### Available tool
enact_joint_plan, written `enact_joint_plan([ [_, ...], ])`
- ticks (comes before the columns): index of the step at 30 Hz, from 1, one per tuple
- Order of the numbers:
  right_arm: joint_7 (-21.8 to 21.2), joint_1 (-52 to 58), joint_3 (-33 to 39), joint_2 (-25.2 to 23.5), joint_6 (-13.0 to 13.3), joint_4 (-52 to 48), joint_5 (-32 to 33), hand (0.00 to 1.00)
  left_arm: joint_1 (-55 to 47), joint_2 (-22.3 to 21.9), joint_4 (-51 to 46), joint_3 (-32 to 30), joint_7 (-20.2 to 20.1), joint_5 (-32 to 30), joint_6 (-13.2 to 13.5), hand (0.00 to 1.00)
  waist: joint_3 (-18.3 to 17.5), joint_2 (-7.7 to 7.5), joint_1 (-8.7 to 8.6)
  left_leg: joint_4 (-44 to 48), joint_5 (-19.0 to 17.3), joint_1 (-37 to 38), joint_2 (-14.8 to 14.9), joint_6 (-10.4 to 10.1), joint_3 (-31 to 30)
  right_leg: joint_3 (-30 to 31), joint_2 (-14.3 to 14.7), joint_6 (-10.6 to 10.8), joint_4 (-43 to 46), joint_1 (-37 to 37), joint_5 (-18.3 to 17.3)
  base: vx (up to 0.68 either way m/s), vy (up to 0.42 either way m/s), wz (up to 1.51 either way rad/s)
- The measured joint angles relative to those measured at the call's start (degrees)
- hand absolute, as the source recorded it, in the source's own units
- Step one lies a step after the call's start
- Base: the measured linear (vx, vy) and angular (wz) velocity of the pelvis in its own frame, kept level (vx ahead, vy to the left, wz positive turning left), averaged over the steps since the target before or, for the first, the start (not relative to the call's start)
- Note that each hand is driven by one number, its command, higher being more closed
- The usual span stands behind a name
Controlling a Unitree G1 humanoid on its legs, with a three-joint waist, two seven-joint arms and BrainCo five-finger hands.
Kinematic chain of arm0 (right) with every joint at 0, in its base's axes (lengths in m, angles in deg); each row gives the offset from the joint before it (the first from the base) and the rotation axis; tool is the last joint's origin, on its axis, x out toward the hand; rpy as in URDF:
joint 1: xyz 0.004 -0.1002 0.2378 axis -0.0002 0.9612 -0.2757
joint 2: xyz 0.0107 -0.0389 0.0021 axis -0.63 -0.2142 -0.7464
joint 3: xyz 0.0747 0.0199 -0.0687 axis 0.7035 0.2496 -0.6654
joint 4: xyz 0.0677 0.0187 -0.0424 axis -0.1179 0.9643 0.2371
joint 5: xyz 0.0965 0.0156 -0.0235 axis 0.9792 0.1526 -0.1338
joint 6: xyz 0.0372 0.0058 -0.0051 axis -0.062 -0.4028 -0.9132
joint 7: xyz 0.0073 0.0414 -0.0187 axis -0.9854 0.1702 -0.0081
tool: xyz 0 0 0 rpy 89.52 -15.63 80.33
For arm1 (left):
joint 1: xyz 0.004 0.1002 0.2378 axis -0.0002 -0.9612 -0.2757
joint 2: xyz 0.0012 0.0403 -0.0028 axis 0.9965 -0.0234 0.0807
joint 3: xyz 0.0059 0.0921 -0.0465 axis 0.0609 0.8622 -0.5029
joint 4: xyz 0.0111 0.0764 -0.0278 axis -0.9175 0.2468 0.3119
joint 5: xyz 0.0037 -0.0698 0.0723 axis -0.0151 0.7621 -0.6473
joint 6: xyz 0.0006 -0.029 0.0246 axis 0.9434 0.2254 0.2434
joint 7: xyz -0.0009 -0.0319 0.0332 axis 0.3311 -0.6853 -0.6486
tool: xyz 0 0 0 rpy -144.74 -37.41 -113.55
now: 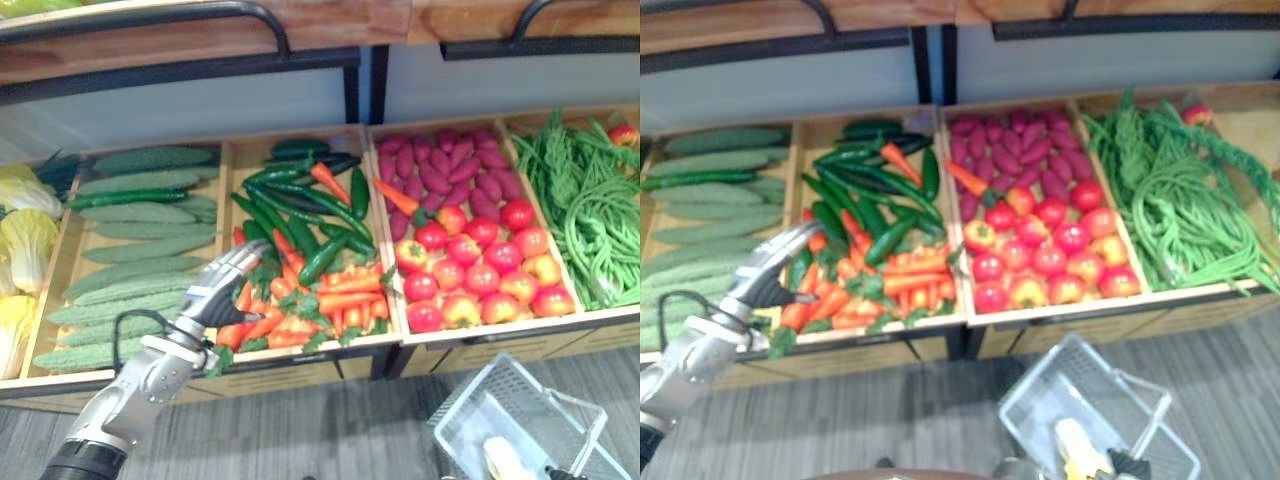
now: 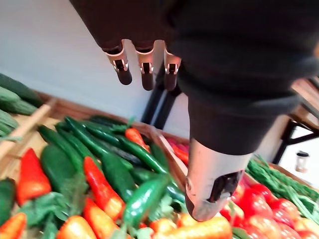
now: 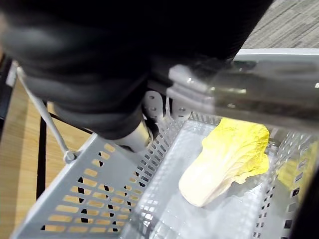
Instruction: Pick vegetable in the basket
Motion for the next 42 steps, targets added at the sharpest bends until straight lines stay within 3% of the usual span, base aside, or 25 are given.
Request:
enact_joint_plan([
  [1,-0.43,0.81,0.03,-0.07,0.07,-0.20,-0.19,1.00,2.37,0.94,0.52,2.55,-1.29,0.30,0.41,0.00,-0.28,-1.56,-0.21,-0.13,-0.60,0.12,-0.67,-0.81,0.54,-0.30,-0.12,0.66,-3.05,0.45,1.99,0.02,-0.063,0.04],
  [2,-0.68,0.83,0.00,0.30,0.08,-0.19,-0.24,1.00,3.35,0.99,0.77,4.09,-1.95,0.56,0.57,0.00,-0.40,-1.54,-0.12,-0.20,-0.86,0.27,0.02,-1.13,1.02,0.22,0.43,0.65,-3.65,0.52,2.00,0.06,-0.092,-0.11],
  [7,-1.08,1.02,-0.84,0.90,0.08,-1.65,-1.07,1.00,7.33,1.23,2.11,13.45,-5.56,0.62,1.70,0.00,0.17,1.72,-0.11,-0.28,-0.84,1.68,0.87,-1.14,4.63,2.98,1.60,0.63,-3.74,-0.37,2.01,0.01,-0.046,-0.32],
  [16,-0.89,1.81,-1.10,0.11,-0.15,-2.61,-1.80,1.00,13.99,-0.29,4.20,21.49,-7.14,0.52,1.67,0.00,0.45,-0.57,0.02,-0.80,-0.84,0.70,-0.22,-1.15,6.58,4.67,1.21,0.31,-3.57,-2.71,3.25,-0.04,0.007,-0.06],
  [22,-0.92,2.04,-1.14,-0.91,-0.20,-4.47,-2.21,1.00,16.95,-2.28,5.79,25.06,-8.05,0.52,1.67,0.00,0.47,-1.00,0.05,-2.38,-0.88,0.65,-0.92,-1.21,7.49,5.55,0.87,0.63,-3.95,-3.60,4.13,-0.09,0.009,-0.03],
  [29,-0.89,2.40,-1.26,-1.22,-0.48,-4.80,-2.21,1.00,19.53,-5.65,10.47,27.15,-8.20,-2.06,0.96,0.00,0.36,-1.60,0.13,-3.68,0.15,-0.41,-1.05,-1.78,7.95,6.03,1.09,1.11,-6.00,-4.02,5.17,-0.09,-0.019,-0.02],
  [34,-0.61,2.35,-1.26,-1.26,-1.29,-5.40,-2.20,1.00,20.81,-6.15,15.14,27.08,-6.22,-4.85,-1.31,0.00,0.33,-1.57,-0.09,-4.17,0.80,0.13,-1.43,-1.86,8.76,6.31,1.10,1.09,-7.07,-4.30,6.20,0.01,-0.007,-0.08],
  [42,0.23,2.32,-1.28,-1.26,-1.38,-5.37,-2.20,1.00,21.00,-7.94,17.58,22.70,-3.25,-6.90,-4.00,0.00,0.34,-1.60,-0.06,-4.41,0.79,0.61,-2.09,-1.85,8.54,5.66,0.44,1.26,-8.21,-3.21,6.58,0.01,0.000,0.02],
])
